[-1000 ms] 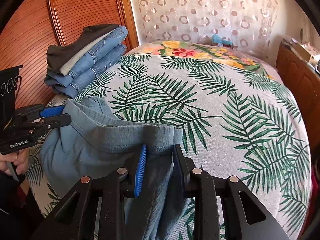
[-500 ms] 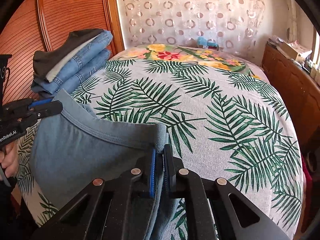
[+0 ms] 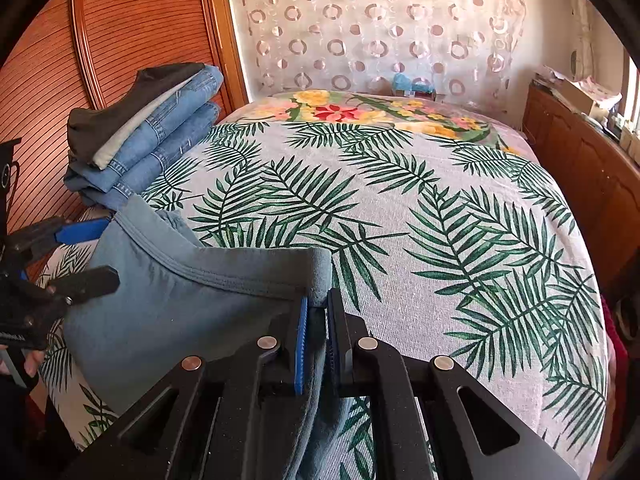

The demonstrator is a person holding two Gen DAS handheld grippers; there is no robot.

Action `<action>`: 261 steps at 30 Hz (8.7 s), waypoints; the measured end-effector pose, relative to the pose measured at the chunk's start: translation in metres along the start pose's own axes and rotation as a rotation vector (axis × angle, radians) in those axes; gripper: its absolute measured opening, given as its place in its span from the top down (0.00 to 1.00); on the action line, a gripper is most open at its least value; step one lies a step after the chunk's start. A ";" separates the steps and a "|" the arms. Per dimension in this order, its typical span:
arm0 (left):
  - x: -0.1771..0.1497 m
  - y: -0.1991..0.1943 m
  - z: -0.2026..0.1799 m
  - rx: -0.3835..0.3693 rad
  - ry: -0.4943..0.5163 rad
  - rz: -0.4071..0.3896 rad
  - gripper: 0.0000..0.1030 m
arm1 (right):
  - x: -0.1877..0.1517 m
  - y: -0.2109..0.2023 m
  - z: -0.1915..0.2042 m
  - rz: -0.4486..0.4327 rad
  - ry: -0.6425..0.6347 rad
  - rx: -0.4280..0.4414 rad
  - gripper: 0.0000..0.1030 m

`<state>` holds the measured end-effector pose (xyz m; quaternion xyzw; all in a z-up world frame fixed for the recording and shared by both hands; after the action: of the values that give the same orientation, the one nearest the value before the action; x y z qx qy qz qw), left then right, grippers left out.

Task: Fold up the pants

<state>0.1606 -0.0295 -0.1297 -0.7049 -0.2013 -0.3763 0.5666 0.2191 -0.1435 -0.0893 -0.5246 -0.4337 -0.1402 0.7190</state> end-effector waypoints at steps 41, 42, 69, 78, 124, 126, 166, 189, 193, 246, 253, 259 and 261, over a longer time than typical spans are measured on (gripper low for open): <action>-0.027 0.017 0.010 0.024 -0.037 0.070 0.23 | -0.070 -0.098 0.007 0.034 -0.024 0.033 0.91; -0.027 0.016 0.010 0.024 -0.037 0.071 0.23 | -0.066 -0.098 0.005 0.026 -0.017 0.023 0.87; -0.009 0.005 0.028 -0.012 -0.097 0.033 0.23 | -0.036 -0.022 -0.002 0.034 -0.008 -0.042 0.43; -0.003 0.021 0.040 -0.062 -0.157 0.066 0.47 | -0.035 -0.021 -0.002 0.034 -0.008 -0.040 0.43; 0.066 -0.089 0.009 -0.083 -0.064 -0.273 0.84 | 0.014 -0.110 0.018 -0.215 -0.063 0.047 0.88; 0.069 -0.092 0.010 -0.075 -0.057 -0.285 0.84 | 0.018 -0.114 0.018 -0.226 -0.073 0.046 0.88; 0.111 -0.077 0.103 0.112 -0.119 -0.321 0.84 | 0.128 -0.023 0.034 -0.243 -0.248 0.161 0.87; 0.116 -0.092 0.195 0.272 -0.252 -0.432 0.84 | 0.224 0.073 0.071 -0.343 -0.438 0.262 0.87; 0.103 -0.088 0.206 0.301 -0.283 -0.424 0.84 | 0.234 0.097 0.088 -0.337 -0.494 0.276 0.87; 0.052 -0.093 0.222 0.438 -0.335 -0.322 0.15 | 0.220 0.139 0.069 -0.192 -0.313 0.340 0.62; 0.049 -0.100 0.214 0.471 -0.297 -0.308 0.11 | 0.205 0.116 0.069 -0.206 -0.309 0.366 0.62; 0.049 -0.102 0.200 0.452 -0.275 -0.300 0.11 | 0.189 0.095 0.067 -0.216 -0.307 0.360 0.51; 0.050 -0.103 0.195 0.447 -0.268 -0.298 0.11 | 0.183 0.085 0.067 -0.221 -0.304 0.359 0.44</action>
<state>0.1776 0.1773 -0.0397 -0.5689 -0.4533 -0.3050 0.6146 0.3502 -0.0036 0.0027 -0.3529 -0.6094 -0.0583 0.7076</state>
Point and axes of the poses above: each gripper's, at about its wrist camera, not at the fingertips, and y roughly the way its jaws point, z to its left, x to its top, the point moved 7 cm from there along y, roughly the way its jaws point, and after that the axes turned 3 degrees about -z, right-handed, at the moved point
